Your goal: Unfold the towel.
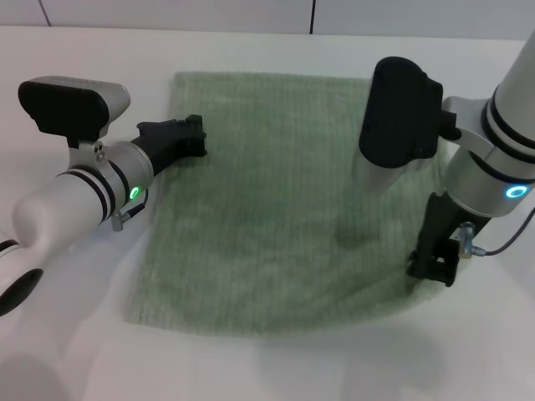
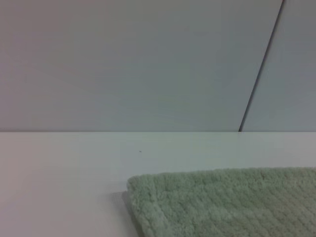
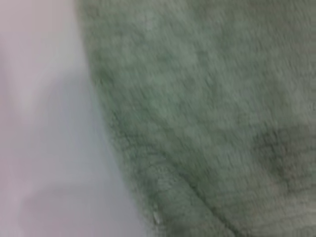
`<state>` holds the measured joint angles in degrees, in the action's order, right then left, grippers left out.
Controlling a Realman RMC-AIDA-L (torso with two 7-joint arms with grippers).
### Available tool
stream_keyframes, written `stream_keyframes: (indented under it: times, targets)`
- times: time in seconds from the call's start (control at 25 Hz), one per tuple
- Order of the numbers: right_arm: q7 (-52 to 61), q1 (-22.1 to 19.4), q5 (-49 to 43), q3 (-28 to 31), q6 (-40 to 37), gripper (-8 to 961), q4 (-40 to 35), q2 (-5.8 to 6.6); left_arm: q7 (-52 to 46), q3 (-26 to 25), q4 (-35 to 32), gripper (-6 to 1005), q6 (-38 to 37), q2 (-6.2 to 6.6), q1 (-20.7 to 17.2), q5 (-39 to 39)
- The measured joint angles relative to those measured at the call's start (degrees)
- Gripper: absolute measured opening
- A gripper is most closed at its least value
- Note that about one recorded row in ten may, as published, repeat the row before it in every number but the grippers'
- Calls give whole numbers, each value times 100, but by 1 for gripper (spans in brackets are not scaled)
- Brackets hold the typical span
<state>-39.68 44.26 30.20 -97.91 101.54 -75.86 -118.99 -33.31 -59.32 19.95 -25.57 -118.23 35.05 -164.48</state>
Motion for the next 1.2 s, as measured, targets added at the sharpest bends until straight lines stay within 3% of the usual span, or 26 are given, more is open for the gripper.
stream_keyframes:
  times: [0.56, 0.76, 1.04, 1.2]
  targets:
    - [-4, 399, 145, -266, 37, 105, 364, -23, 0, -85, 0, 5, 0, 3, 29, -27]
    - [35, 410, 152, -146, 37, 299, -59, -22, 5, -89, 7, 6, -8, 3, 21, -31]
    - [-42, 415, 276, 155, -31, 334, -430, -5, 8, -89, 54, 6, -44, 5, -5, -32]
    - [-58, 336, 105, 200, -625, 335, -481, -5, 9, -90, 91, 6, -53, 8, -34, -32]
